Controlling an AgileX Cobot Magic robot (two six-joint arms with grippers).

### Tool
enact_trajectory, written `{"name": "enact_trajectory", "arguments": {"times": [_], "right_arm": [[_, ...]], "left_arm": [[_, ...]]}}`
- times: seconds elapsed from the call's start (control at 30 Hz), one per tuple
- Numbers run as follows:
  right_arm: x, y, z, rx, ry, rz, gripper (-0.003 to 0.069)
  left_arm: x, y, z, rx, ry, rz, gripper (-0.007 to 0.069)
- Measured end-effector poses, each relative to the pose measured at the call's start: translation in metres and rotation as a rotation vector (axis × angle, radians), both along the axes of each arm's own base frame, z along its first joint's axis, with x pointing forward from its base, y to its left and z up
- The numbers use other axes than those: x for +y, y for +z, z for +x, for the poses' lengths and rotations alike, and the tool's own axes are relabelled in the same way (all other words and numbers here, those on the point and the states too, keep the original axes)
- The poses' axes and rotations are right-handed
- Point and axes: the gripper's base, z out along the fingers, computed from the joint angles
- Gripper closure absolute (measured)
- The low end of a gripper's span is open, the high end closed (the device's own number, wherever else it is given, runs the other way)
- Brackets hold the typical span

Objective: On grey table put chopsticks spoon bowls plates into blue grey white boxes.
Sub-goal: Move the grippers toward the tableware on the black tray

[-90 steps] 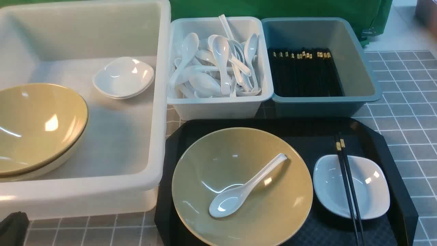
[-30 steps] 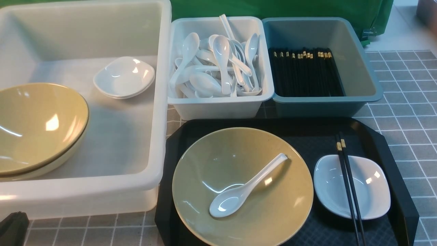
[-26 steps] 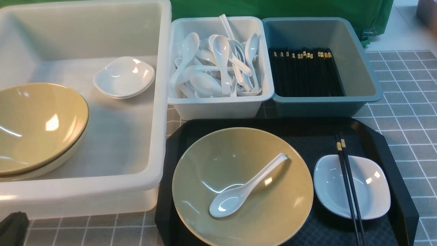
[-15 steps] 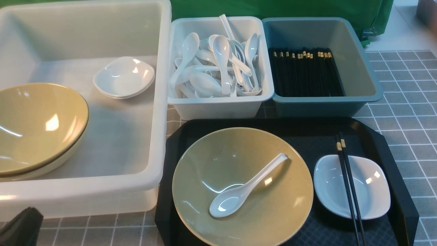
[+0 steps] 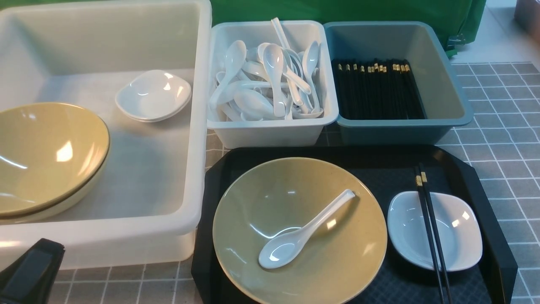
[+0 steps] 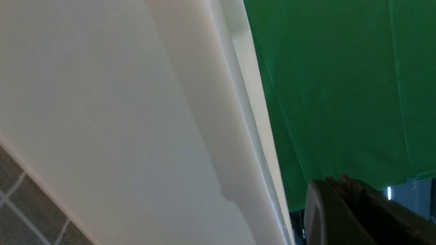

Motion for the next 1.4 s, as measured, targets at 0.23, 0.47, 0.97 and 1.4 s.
{"name": "enact_trajectory", "arguments": {"times": [0.23, 0.47, 0.97, 1.4], "right_arm": [[0.001, 0.000, 0.000, -0.015, 0.053, -0.161, 0.0421], [0.005, 0.070, -0.009, -0.112, 0.175, -0.508, 0.0525], [0.021, 0.149, 0.059, 0.378, 0.836, -1.015, 0.0624], [0.054, 0.120, 0.121, 0.599, 1.068, -1.043, 0.0608]], "left_arm": [[-0.003, 0.015, -0.003, -0.055, -0.037, 0.178, 0.0636], [-0.011, 0.089, -0.005, -0.101, -0.151, 0.613, 0.0636], [-0.006, 0.163, 0.060, 0.405, -0.592, 1.218, 0.0636], [-0.076, 0.164, 0.122, 0.402, -1.038, 1.445, 0.0636]]}}
